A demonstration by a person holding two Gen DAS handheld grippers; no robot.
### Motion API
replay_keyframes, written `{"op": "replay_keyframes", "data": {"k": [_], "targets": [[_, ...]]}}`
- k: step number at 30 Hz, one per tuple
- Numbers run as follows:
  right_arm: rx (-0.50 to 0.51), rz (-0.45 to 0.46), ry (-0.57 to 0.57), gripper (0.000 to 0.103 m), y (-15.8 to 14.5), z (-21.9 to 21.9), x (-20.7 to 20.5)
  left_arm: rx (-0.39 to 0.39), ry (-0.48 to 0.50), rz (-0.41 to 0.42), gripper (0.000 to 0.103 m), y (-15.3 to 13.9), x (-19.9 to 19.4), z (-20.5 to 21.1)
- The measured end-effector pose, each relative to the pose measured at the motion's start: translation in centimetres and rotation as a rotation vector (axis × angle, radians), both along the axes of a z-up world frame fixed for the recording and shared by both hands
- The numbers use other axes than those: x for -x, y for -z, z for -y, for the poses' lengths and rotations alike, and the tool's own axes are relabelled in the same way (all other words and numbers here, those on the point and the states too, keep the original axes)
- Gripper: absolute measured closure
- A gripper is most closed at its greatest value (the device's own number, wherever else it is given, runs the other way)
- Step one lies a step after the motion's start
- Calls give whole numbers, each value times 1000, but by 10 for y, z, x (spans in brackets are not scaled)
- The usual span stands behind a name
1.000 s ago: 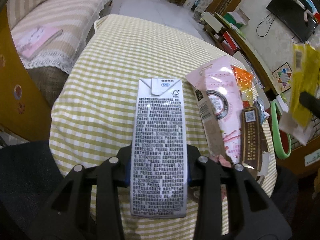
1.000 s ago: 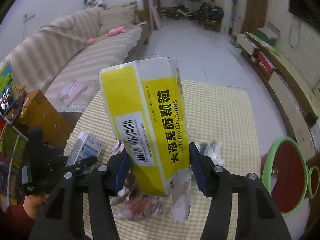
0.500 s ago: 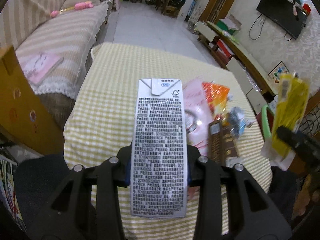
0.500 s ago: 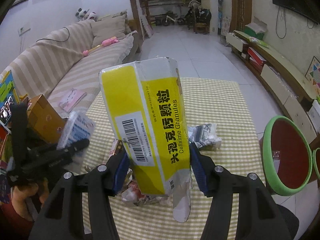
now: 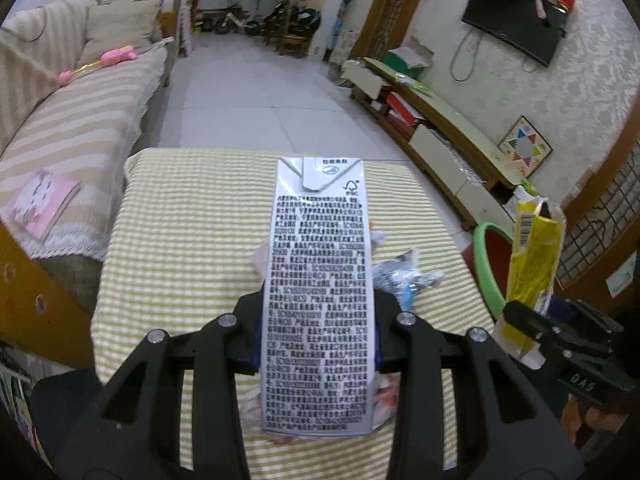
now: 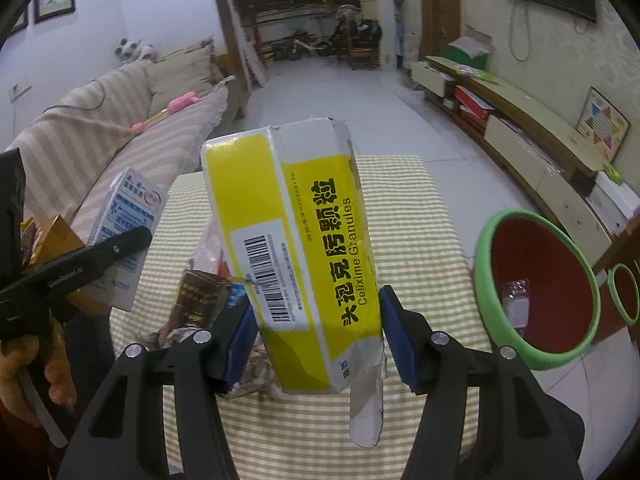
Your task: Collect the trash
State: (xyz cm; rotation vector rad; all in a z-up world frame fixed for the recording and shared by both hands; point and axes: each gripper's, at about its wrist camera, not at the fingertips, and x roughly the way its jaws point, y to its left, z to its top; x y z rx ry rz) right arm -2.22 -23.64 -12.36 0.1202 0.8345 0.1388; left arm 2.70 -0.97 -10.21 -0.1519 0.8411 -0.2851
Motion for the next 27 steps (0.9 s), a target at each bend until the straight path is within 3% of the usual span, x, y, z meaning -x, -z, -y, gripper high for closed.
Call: {"op": "replay_keyframes", "data": {"k": [15,19,25,27], "targets": [[-40,13,99,45,-1,40,10,-45,120,27,67,-7,6,49],[-56,12,113,50,0,47,8,-55,142,33,67,-8,3,56],[-22,-95,89,53,21,51,1,-54,163,15,67,-2,0,66],[-11,-129,101,46,27,57,3,-57,168,11,67,0,2,67]]}}
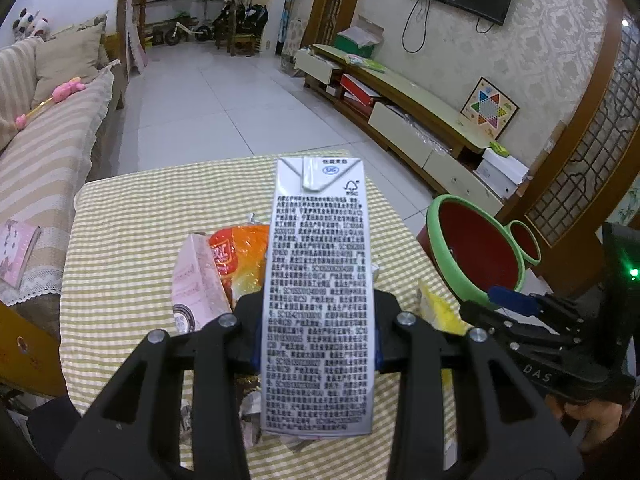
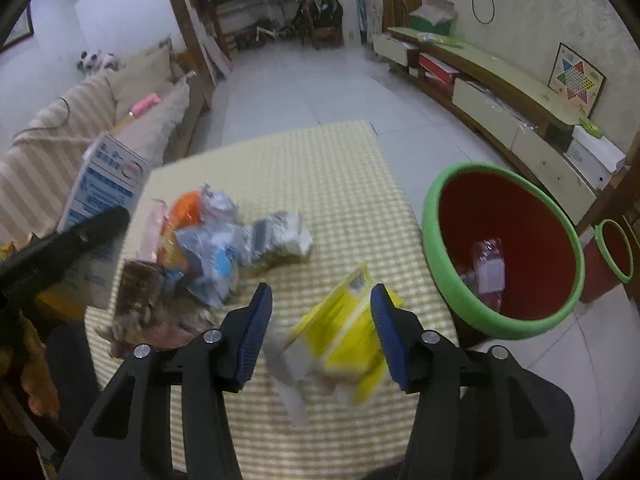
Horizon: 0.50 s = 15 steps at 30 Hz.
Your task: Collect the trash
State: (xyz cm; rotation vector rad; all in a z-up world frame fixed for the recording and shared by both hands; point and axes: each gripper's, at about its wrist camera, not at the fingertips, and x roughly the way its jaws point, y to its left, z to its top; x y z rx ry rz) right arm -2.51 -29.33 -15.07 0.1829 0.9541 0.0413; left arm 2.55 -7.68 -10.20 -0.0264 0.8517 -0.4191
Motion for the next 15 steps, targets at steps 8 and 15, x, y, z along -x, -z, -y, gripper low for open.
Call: {"op": "replay_keyframes", "data": {"k": [8,15], "targets": [[-113,-201,33,34,41,27,9,13,19,-33,67,11,-1,6],[-257,-281,128,34,78,6,-10,8,41,-45,67,17,0,9]]}}
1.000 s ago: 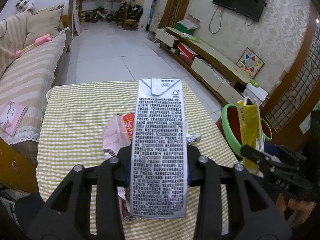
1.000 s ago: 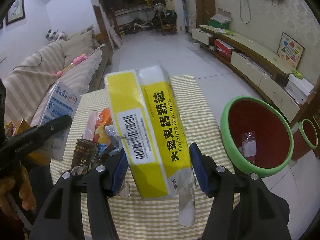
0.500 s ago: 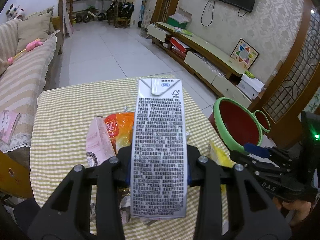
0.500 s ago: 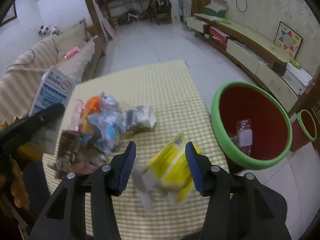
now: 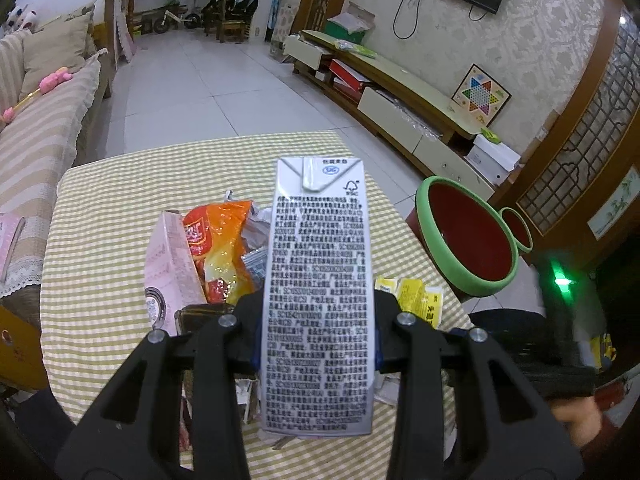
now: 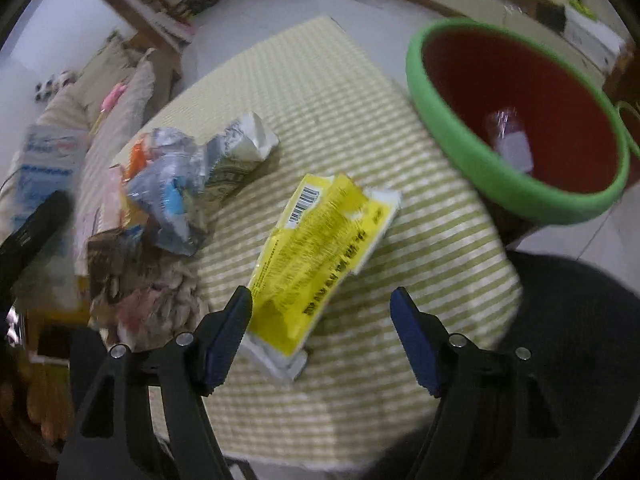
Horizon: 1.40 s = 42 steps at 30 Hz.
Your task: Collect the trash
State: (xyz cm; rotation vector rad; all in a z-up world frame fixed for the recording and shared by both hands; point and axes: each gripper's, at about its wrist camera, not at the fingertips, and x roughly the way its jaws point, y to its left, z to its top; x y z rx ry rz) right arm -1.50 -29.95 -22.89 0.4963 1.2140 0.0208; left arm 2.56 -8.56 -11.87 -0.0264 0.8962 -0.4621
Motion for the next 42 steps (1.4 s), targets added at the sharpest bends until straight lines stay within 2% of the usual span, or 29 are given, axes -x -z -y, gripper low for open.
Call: {"op": "replay_keyframes", "data": {"k": [3,4,5,7,10,15,17,21,22,23,27,28,29,32,35,37,42], "targets": [[-8,-10,15,34,9,-6,-9,-12,5,5,67,-1,2,-4],[-1,-9,13,41,11,-8,-12,-24,2,12,67,-1,3,-5],[-2,-14,9,60,13,-9,-14,-36,-1,17,67,0,4,-6],[-33,4,15,63,13,-8,-13,-56,-8,28,67,0,6,-6],[-18,51,21,71,3,-6,-7,-66,-15,31,67,1,5,-7],[-28,132,59,71,-23,17,4,-44,14,22,69,2,3,6],[-42,153,79,71,-31,28,9,-57,42,24,78,3,1,18],[-34,175,89,71,-42,43,23,-65,58,-7,77,10,2,24],[-30,176,89,71,-43,44,23,-69,59,-15,71,13,4,22],[-26,175,86,71,-43,45,26,-73,63,-26,60,15,5,20],[-21,159,82,71,-37,49,25,-87,147,-75,50,25,23,10],[-24,152,84,71,-33,49,26,-93,178,-89,41,27,29,11],[-26,147,88,71,-29,48,27,-94,207,-107,37,29,35,14],[-24,134,112,71,-22,51,30,-76,271,-147,37,35,49,29],[11,146,139,71,-27,58,36,-124,314,-145,37,48,57,57],[40,156,141,71,-33,61,39,-163,312,-170,37,61,53,69],[77,170,140,71,-37,71,46,-187,288,-234,37,86,45,74]]}}
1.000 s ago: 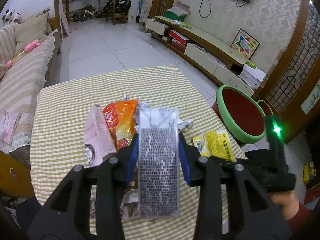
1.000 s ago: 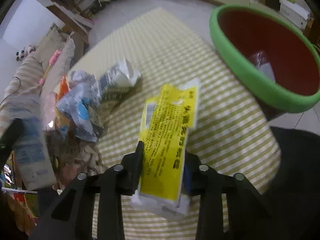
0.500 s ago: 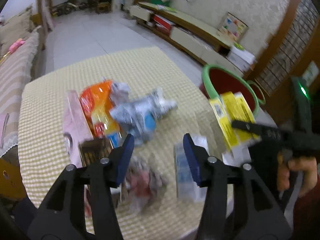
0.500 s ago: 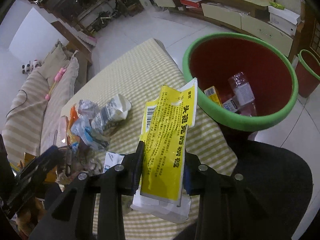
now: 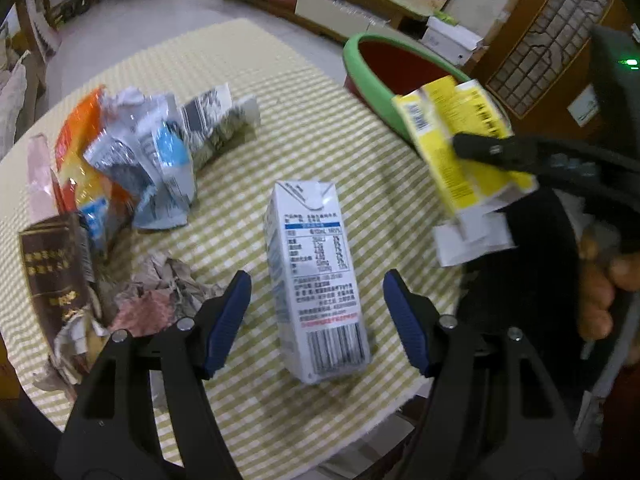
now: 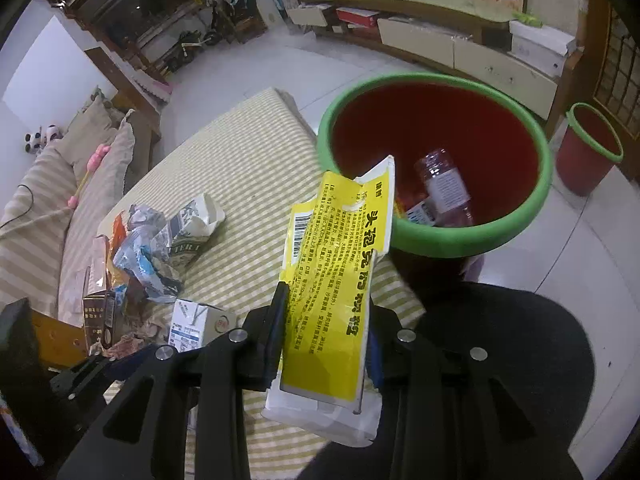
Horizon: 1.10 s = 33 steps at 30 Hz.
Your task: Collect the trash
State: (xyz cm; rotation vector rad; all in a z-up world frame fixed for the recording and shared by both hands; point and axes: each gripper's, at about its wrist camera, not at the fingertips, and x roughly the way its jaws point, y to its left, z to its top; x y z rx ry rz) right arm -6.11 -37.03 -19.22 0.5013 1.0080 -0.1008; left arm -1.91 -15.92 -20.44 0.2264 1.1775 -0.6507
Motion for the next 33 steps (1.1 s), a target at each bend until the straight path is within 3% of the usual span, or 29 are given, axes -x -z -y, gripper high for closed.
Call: {"op": "replay_keyframes", "data": {"k": [1,3,8,13,19,24,28,29,31,33], "targets": [[-6,-1,1,71,2,0,0,-6,2,-8,40,4,-1,0],[-15,-2,0,71,4,0,0,-19,0,-26,60,13,-5,2],[-26,44,13,71,-6,7,2,44,-21,-2,64,-3,-9,1],[-4,104,64,71,-23,36,-1,136,7,77,64,-43,-26,28],[-2,173,192,71,-37,98,-10,225,79,131,63,-77,-60,99],[-22,190,264,71,-35,141,-21,260,142,143,63,-81,-80,158],[-16,195,282,68,-32,165,-33,255,128,139,63,-71,-100,188],[-12,196,282,66,-31,169,-36,257,123,138,54,-70,-101,188],[11,200,293,50,-31,174,-40,263,118,136,39,-67,-107,193],[38,202,290,49,-33,174,-41,260,115,138,39,-68,-109,192]]}}
